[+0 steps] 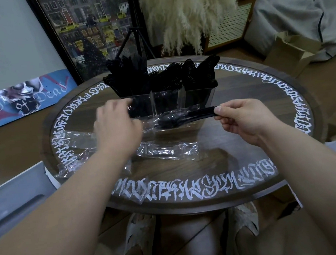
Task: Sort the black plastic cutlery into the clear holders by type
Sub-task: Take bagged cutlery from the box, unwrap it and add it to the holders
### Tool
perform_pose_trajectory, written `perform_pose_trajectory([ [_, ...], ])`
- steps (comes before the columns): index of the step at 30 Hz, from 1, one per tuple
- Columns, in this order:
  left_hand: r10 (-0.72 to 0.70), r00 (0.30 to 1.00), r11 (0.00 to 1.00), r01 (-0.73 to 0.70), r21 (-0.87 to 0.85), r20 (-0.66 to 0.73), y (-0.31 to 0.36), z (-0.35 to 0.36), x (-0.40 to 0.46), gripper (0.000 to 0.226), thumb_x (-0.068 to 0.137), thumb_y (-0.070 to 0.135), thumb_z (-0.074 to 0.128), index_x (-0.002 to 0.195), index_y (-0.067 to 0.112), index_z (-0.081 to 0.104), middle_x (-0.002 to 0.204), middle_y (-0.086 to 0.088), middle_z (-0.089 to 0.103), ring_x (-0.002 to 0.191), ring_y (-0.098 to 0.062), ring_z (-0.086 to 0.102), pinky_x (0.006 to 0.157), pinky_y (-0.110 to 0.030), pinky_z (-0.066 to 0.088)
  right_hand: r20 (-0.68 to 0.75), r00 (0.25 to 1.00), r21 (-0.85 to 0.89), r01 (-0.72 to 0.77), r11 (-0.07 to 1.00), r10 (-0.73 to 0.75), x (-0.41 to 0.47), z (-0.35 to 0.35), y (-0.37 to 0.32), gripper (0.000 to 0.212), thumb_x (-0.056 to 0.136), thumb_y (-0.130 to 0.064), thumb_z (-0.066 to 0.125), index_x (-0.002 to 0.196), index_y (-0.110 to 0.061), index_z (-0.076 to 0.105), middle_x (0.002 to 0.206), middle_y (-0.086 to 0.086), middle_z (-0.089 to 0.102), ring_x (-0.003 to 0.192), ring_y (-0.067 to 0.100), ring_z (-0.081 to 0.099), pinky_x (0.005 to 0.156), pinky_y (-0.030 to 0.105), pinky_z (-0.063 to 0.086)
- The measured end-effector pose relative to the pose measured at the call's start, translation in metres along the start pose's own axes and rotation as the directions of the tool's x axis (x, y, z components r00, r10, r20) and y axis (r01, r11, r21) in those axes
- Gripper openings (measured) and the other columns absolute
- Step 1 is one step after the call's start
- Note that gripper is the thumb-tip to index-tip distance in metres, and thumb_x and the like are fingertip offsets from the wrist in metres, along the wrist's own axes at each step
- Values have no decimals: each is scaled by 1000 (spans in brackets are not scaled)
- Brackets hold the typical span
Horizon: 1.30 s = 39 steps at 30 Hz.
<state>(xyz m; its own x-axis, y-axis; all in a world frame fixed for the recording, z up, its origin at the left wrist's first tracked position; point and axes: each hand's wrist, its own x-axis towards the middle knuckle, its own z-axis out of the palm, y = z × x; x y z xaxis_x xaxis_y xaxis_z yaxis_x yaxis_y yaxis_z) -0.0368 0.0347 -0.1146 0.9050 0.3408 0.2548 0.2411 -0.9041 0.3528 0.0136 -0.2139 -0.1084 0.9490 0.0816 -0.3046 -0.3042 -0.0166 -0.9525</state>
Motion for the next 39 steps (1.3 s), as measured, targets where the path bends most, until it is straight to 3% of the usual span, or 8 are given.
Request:
perform_pose_trajectory([
  [2, 286, 958, 958, -286, -8, -18, 17, 9, -11, 50, 85, 26, 56, 135, 27, 51, 134, -1, 50, 126, -29, 37, 101, -46, 36, 22, 1000, 14, -9, 1000, 9, 0, 2, 2, 8, 87, -3, 64, 79, -5, 63, 67, 9, 60, 53, 9, 48, 51, 16, 47],
  [4, 370, 920, 925, -378, 45, 132, 27, 19, -17, 51, 89, 35, 57, 139, 37, 44, 138, 7, 46, 131, -23, 32, 102, -45, 29, 46, 999, 8, -22, 1000, 22, 1, 2, 4, 8, 87, -4, 64, 79, -5, 63, 67, 8, 61, 53, 8, 49, 51, 16, 47],
  [11, 155, 945, 954, -219, 207, 289, 20, 41, -5, 46, 95, 17, 48, 135, 40, 48, 129, 2, 53, 121, -24, 43, 96, -43, 31, -97, 990, -78, -113, 991, 106, 9, -28, 18, 5, 88, -4, 64, 87, 1, 63, 71, 12, 61, 53, 10, 50, 50, 18, 46],
  [14, 129, 943, 945, -211, 249, 308, 18, 46, -5, 47, 93, 22, 52, 138, 35, 46, 133, 0, 50, 124, -26, 39, 97, -46, 32, -177, 976, -340, -184, 922, 129, 12, -43, 27, 23, 87, -17, 68, 99, 3, 66, 76, 12, 66, 63, 15, 59, 61, 27, 52],
  [18, 267, 934, 937, -310, 162, 238, 29, 43, -8, 48, 92, 34, 53, 140, 32, 44, 139, 8, 46, 131, -23, 28, 102, -45, 29, -159, 975, -929, -95, 358, -153, 12, -36, 26, 47, 86, -42, 65, 124, -13, 62, 116, 11, 63, 112, 30, 54, 95, 39, 44],
  [23, 339, 850, 890, -428, 154, 403, 33, 46, -16, 57, 88, 49, 55, 142, 38, 39, 144, 14, 41, 132, -20, 26, 105, -44, 28, 258, 927, -960, 278, 36, -273, 17, -3, 37, 46, 89, -42, 59, 131, -21, 53, 127, 3, 53, 119, 30, 37, 101, 37, 35],
  [32, 264, 833, 894, -401, 201, 487, 26, 52, -14, 59, 89, 51, 54, 144, 36, 37, 149, 12, 37, 136, -23, 24, 107, -48, 27, 190, 974, -977, 200, 76, -122, 28, -9, 41, 21, 90, -25, 57, 104, -12, 64, 101, 10, 67, 94, 31, 59, 76, 33, 50],
  [39, 202, 858, 901, -352, 253, 473, 29, 51, -12, 53, 91, 49, 52, 141, 32, 42, 149, 10, 38, 135, -24, 25, 104, -46, 28, 201, 972, -979, 196, -49, -122, 23, -16, 43, 17, 92, -13, 50, 101, -10, 64, 88, 7, 62, 74, 25, 52, 61, 27, 37],
])
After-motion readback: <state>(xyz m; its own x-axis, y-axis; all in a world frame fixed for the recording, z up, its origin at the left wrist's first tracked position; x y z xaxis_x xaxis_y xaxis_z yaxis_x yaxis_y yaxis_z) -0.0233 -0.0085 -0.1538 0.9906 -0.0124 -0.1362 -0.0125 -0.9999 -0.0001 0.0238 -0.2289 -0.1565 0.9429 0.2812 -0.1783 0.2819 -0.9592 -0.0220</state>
